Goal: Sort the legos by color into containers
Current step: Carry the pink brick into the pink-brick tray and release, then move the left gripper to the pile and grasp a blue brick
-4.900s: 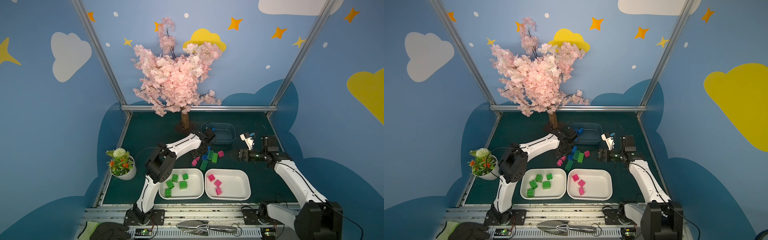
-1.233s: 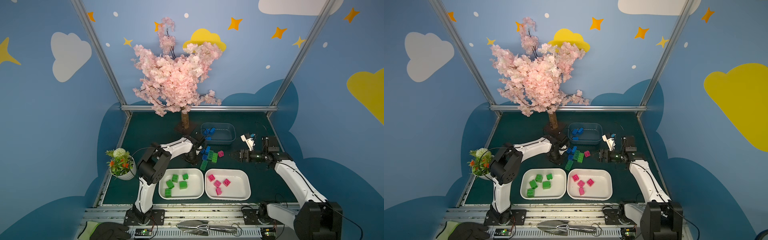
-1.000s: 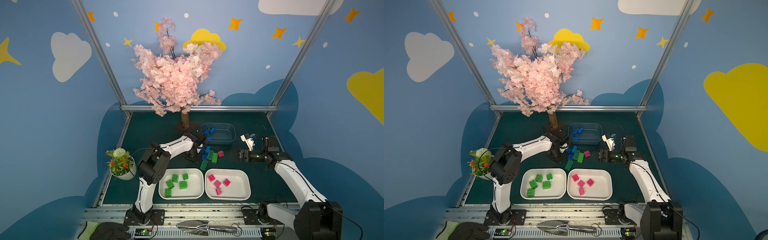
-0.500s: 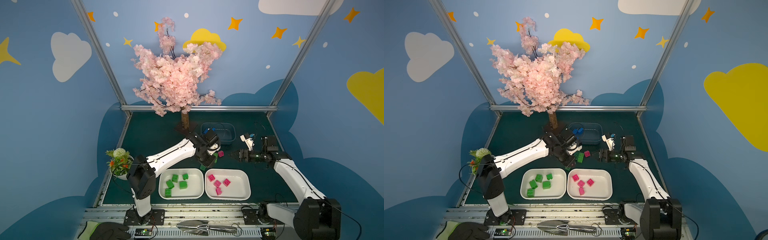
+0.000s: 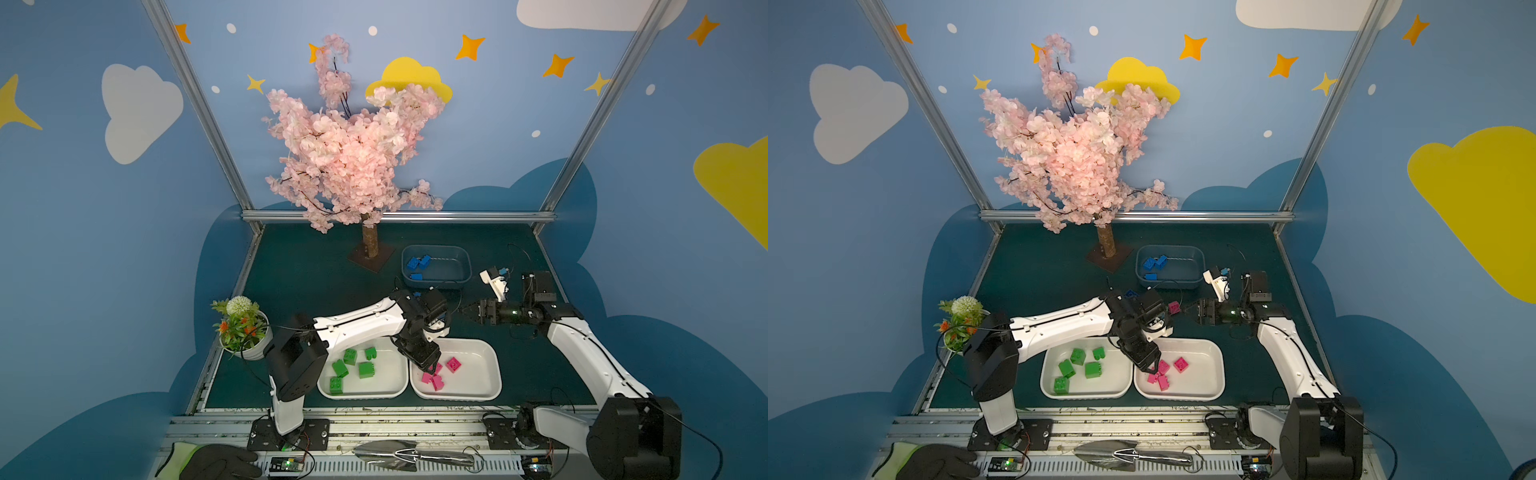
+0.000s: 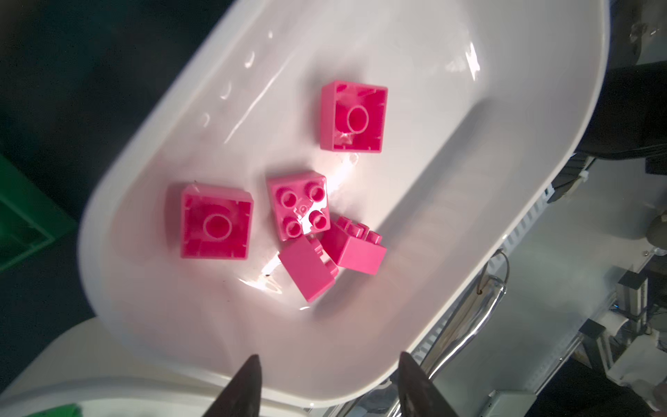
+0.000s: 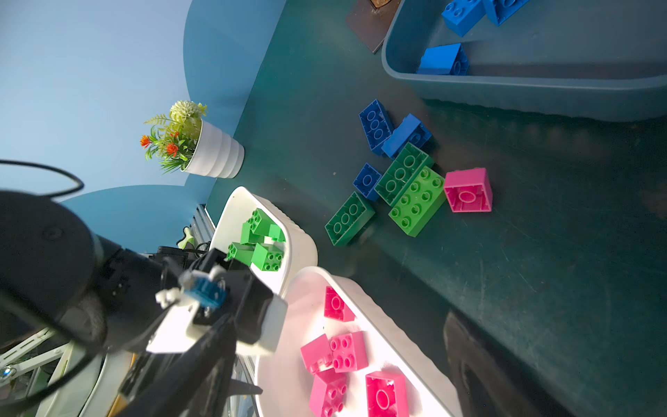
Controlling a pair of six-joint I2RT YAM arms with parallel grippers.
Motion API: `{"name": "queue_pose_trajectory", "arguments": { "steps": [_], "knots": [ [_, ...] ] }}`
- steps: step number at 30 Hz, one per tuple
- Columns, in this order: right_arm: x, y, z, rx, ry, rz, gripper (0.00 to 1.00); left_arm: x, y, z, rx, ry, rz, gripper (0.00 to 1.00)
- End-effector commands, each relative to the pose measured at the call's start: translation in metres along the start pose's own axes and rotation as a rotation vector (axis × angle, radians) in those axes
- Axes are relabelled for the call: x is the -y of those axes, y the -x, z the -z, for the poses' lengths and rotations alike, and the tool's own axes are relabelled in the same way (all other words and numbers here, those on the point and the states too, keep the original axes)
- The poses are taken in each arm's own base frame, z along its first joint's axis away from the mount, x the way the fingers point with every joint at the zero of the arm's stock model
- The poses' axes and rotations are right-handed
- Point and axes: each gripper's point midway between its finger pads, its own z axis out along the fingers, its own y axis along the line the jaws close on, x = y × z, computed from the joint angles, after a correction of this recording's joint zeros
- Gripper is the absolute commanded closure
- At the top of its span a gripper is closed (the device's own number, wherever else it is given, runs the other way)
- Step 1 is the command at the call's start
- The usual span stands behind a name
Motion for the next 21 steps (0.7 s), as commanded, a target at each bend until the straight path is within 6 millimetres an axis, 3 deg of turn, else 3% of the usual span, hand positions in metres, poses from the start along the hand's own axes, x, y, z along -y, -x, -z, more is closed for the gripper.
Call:
{"name": "queue_pose_trajectory", "arguments": {
  "steps": [1, 5, 11, 16, 21],
  "knots": [
    [-0.003, 0.004, 0.005, 0.017, -0.008, 0.020, 0.11, -0.010, 0.016, 0.040, 0.097, 0.000, 0.014, 0.32],
    [-0.003, 0.006, 0.005, 0.022, -0.007, 0.022, 0.11, -0.048, 0.033, 0.067, 0.176, 0.046, 0.078, 0.28],
    [-0.005, 0.008, 0.006, 0.025, -0.005, 0.025, 0.11, -0.124, 0.063, 0.095, 0.290, 0.218, 0.186, 0.28],
    [-0.005, 0.009, 0.006, 0.027, -0.006, 0.026, 0.11, -0.180, 0.082, 0.097, 0.344, 0.341, 0.276, 0.28],
    [-0.005, 0.008, 0.007, 0.027, -0.010, 0.023, 0.11, -0.200, 0.090, 0.083, 0.362, 0.331, 0.436, 0.28]
  ]
}}
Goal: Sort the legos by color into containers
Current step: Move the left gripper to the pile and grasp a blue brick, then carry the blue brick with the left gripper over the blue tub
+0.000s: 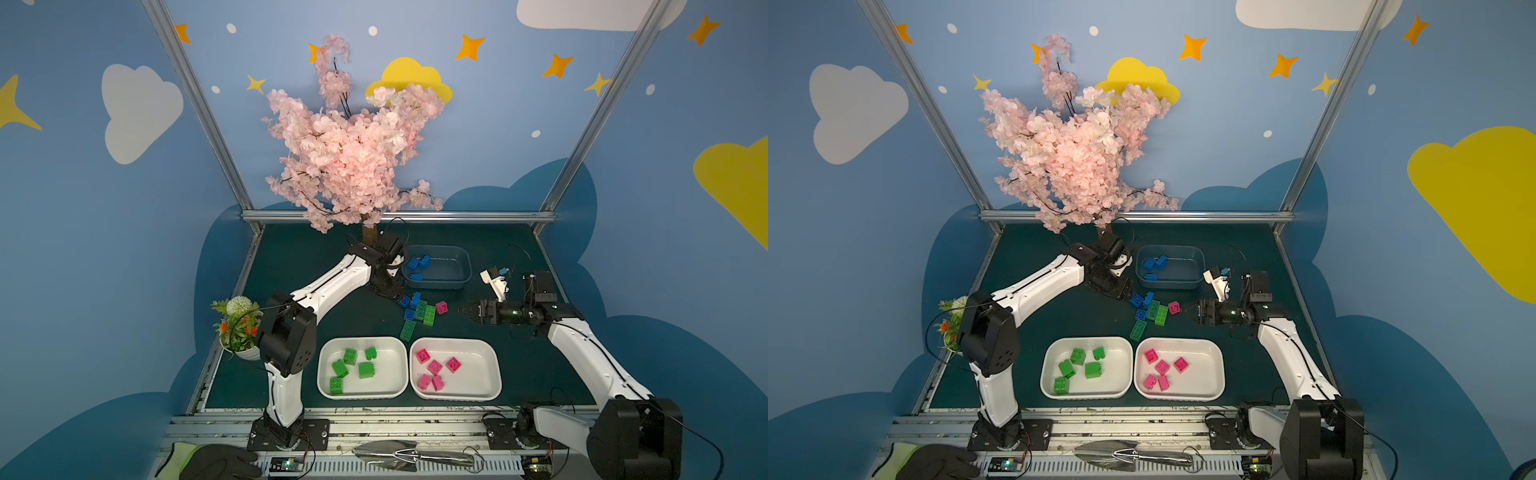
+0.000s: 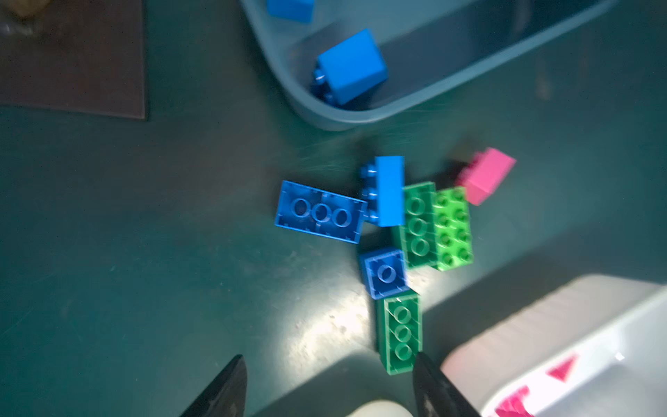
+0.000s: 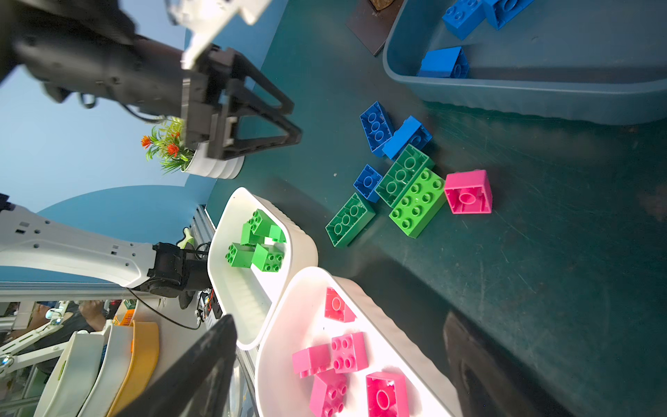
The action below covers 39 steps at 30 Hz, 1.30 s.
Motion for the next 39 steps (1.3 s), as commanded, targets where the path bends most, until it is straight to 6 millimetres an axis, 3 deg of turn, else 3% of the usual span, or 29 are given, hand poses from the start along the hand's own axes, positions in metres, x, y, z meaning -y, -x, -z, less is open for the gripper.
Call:
{"name": "queue_pose_trajectory", "arguments": {
  "steps": [1, 9, 13, 30, 39],
  "knots": [
    [-0.003, 0.006, 0.005, 0.020, -0.011, 0.019, 0.11, -0.008, 0.010, -0.010, 0.028, 0.042, 0.145, 0.28],
    [-0.003, 0.008, 0.003, 0.017, 0.000, 0.014, 0.11, -0.013, 0.016, -0.038, 0.085, 0.061, 0.738, 0.28],
    [-0.003, 0.009, 0.004, 0.016, -0.005, 0.020, 0.11, -0.015, 0.024, -0.049, 0.136, 0.053, 0.883, 0.29],
    [-0.005, 0.011, 0.005, 0.012, -0.003, 0.025, 0.11, -0.014, 0.017, -0.098, 0.020, 0.120, 0.956, 0.36],
    [-0.003, 0.009, 0.005, 0.010, -0.003, 0.016, 0.11, -0.021, 0.000, -0.093, -0.044, 0.228, 0.939, 0.49]
  ]
}}
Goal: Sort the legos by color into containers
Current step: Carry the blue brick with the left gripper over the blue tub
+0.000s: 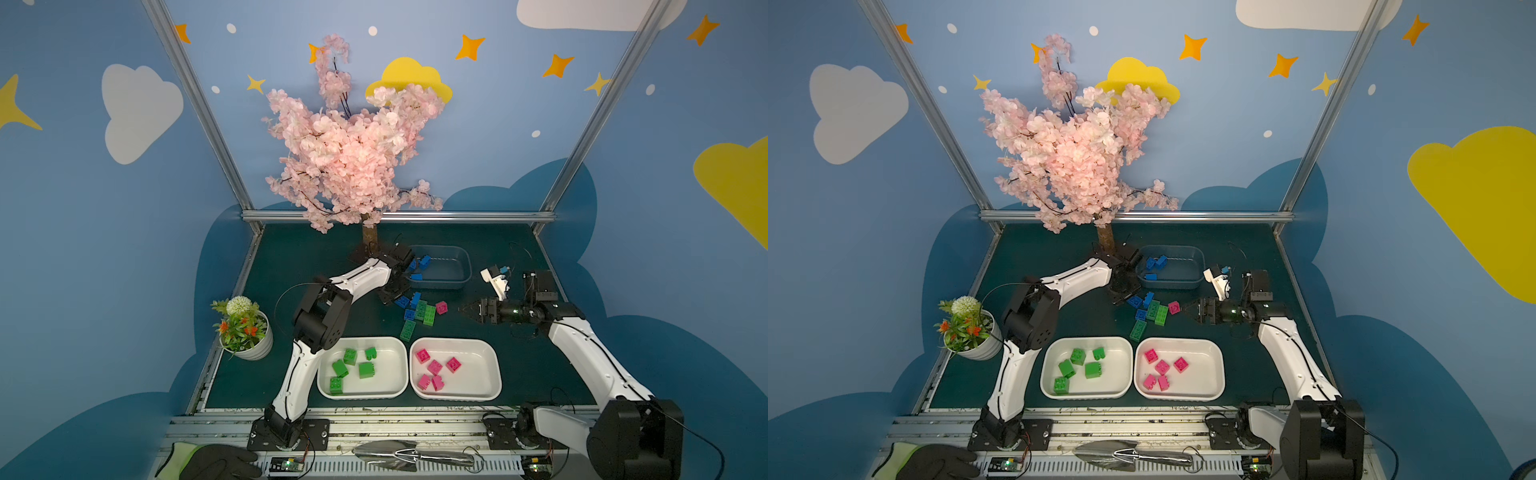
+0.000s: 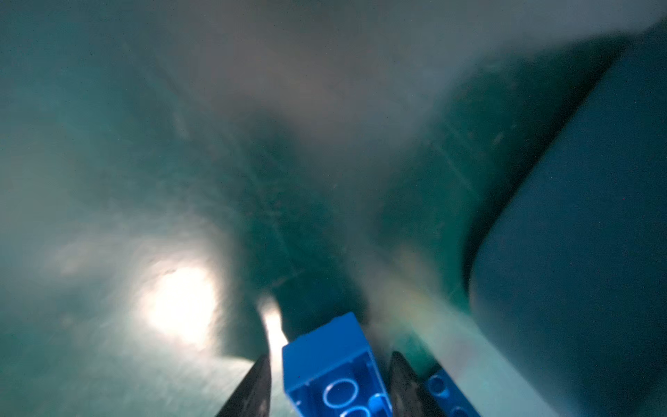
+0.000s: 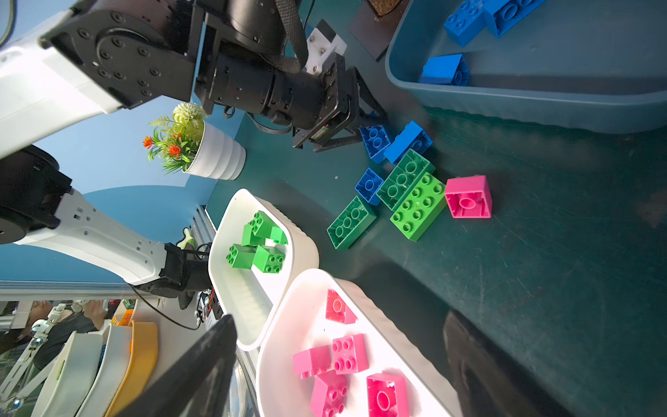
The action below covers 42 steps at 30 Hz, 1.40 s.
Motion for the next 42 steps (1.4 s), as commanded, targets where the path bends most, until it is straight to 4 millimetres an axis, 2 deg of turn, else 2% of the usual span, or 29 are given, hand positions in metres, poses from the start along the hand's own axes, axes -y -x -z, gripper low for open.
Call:
{"name": "queue_pose_trajectory", "arguments": {
  "steps": [1, 7, 13, 17, 20, 25, 28, 31, 34, 38, 42],
  "knots": [
    [-0.002, 0.005, 0.003, 0.005, 0.000, 0.011, 0.11, -0.018, -0.005, 0.000, -0.012, 0.112, -0.017, 0.49],
    [-0.002, 0.001, 0.003, 0.005, -0.002, 0.008, 0.11, -0.023, -0.011, 0.010, 0.000, 0.168, -0.064, 0.46],
    [-0.001, -0.001, 0.003, 0.008, -0.001, 0.002, 0.11, -0.017, -0.025, 0.001, -0.034, 0.152, -0.050, 0.44],
    [-0.001, -0.001, 0.004, 0.010, -0.004, 0.004, 0.11, -0.016, -0.031, -0.006, -0.047, 0.153, -0.039, 0.46],
    [0.000, -0.002, 0.004, 0.010, -0.004, 0.000, 0.11, -0.019, -0.034, -0.009, -0.054, 0.164, -0.038, 0.51],
    [0.001, -0.002, 0.003, 0.011, -0.001, -0.005, 0.11, -0.027, -0.029, -0.008, -0.039, 0.185, -0.040, 0.71],
    [0.001, 0.000, 0.004, 0.016, -0.002, -0.002, 0.11, -0.027, -0.017, 0.009, 0.004, 0.181, -0.063, 0.76],
    [0.001, 0.002, 0.006, 0.022, -0.005, 0.002, 0.11, -0.022, -0.003, 0.039, 0.057, 0.145, -0.124, 0.76],
    [0.000, 0.004, 0.006, 0.024, -0.001, 0.003, 0.11, -0.008, 0.007, 0.073, 0.110, 0.071, -0.234, 0.75],
    [-0.001, 0.009, 0.007, 0.036, 0.004, 0.006, 0.11, 0.026, 0.015, 0.107, 0.168, -0.093, -0.404, 0.75],
    [-0.002, 0.016, 0.008, 0.048, 0.004, 0.016, 0.11, 0.066, 0.018, 0.117, 0.190, -0.253, -0.539, 0.75]
  ]
}}
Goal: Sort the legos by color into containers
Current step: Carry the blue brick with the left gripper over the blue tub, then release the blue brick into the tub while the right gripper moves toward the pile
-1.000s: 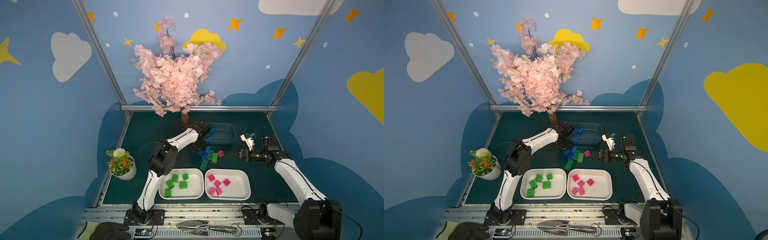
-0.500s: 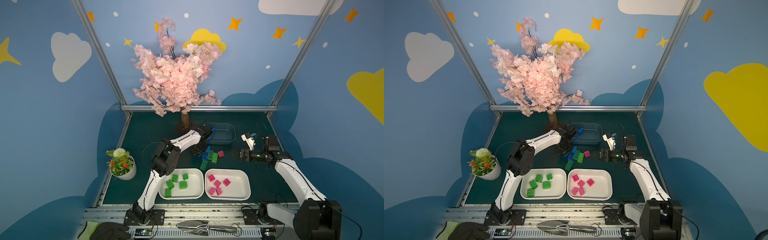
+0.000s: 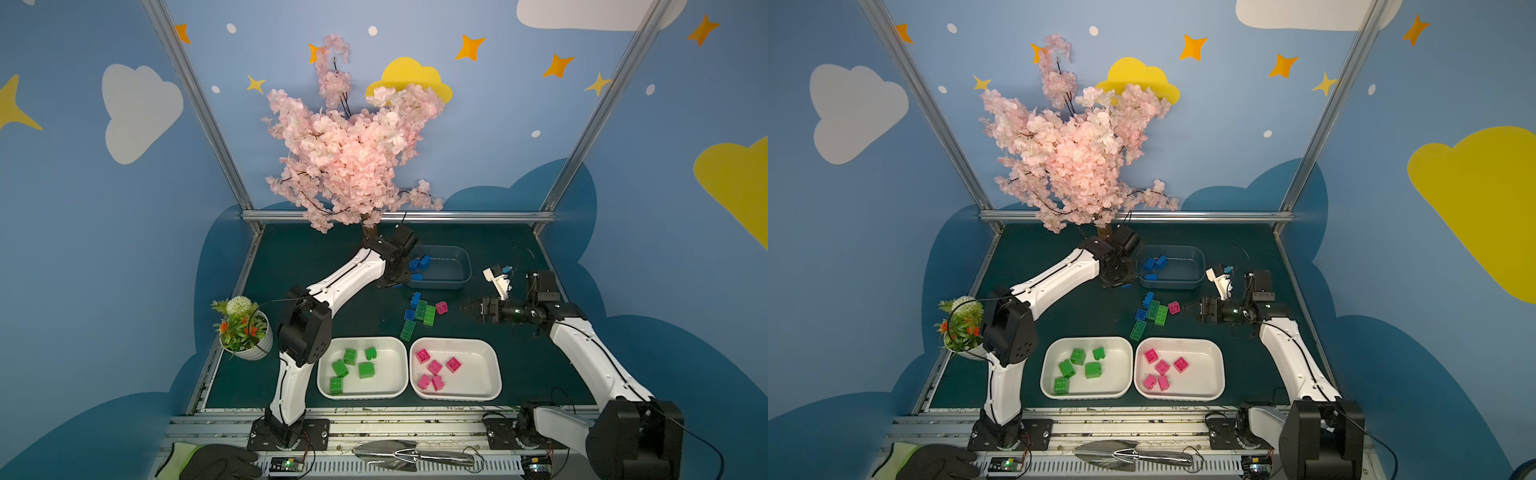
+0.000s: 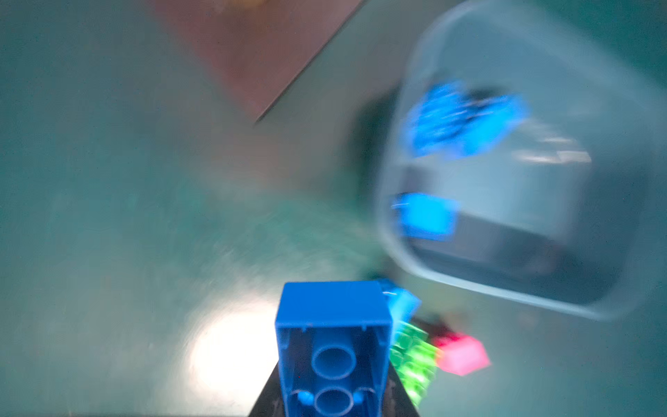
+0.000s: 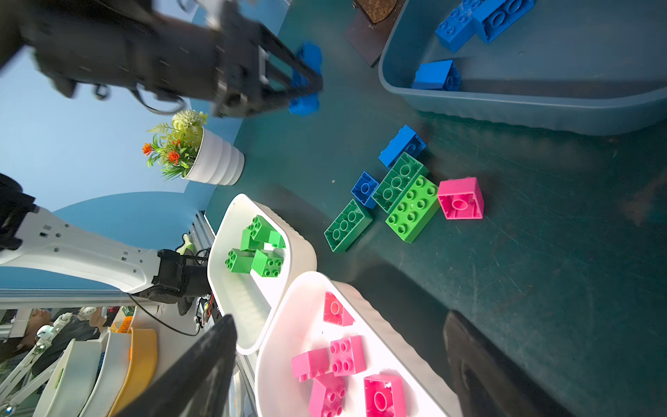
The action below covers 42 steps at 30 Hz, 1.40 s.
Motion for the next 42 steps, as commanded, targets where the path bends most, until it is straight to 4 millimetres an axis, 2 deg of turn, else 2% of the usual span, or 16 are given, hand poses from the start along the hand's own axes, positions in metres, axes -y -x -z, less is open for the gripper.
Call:
{"name": "queue_pose_trajectory", "arguments": {
  "steps": [1, 6, 9, 12, 16, 18, 19, 21, 25, 31, 39, 42],
  "knots": [
    [-0.006, 0.016, 0.004, 0.034, 0.010, 0.030, 0.11, 0.037, 0.016, -0.004, 0.030, -0.151, -0.176, 0.76],
    [-0.005, 0.028, 0.004, 0.050, -0.001, 0.035, 0.11, 0.078, 0.024, -0.028, 0.003, -0.271, -0.259, 0.74],
    [-0.005, 0.033, 0.005, 0.053, -0.006, 0.037, 0.11, 0.096, 0.033, -0.046, 0.028, -0.315, -0.293, 0.74],
    [-0.005, 0.036, 0.006, 0.054, -0.016, 0.044, 0.11, 0.104, 0.042, -0.064, 0.053, -0.334, -0.327, 0.73],
    [-0.003, 0.038, 0.006, 0.049, -0.023, 0.045, 0.11, 0.100, 0.050, -0.086, 0.073, -0.283, -0.385, 0.71],
    [-0.002, 0.038, 0.006, 0.048, -0.026, 0.042, 0.11, 0.095, 0.052, -0.090, 0.067, -0.255, -0.396, 0.65],
    [-0.001, 0.038, 0.005, 0.048, -0.026, 0.040, 0.11, 0.094, 0.052, -0.089, 0.052, -0.257, -0.393, 0.57],
    [0.000, 0.040, 0.005, 0.048, -0.028, 0.037, 0.11, 0.094, 0.051, -0.078, 0.033, -0.270, -0.394, 0.46],
    [0.001, 0.043, 0.000, 0.035, -0.029, 0.027, 0.12, 0.094, 0.048, -0.036, 0.030, -0.300, -0.421, 0.28],
    [0.004, 0.043, -0.015, -0.012, -0.063, -0.026, 0.14, 0.069, 0.029, 0.018, 0.013, -0.345, -0.477, 0.03],
    [0.011, 0.041, -0.052, -0.057, -0.231, -0.131, 0.17, 0.019, -0.014, 0.069, -0.066, -0.483, -0.472, 0.01],
    [0.013, 0.038, -0.066, -0.048, -0.304, -0.179, 0.17, 0.000, -0.031, 0.080, -0.092, -0.535, -0.453, 0.01]
  ]
}}
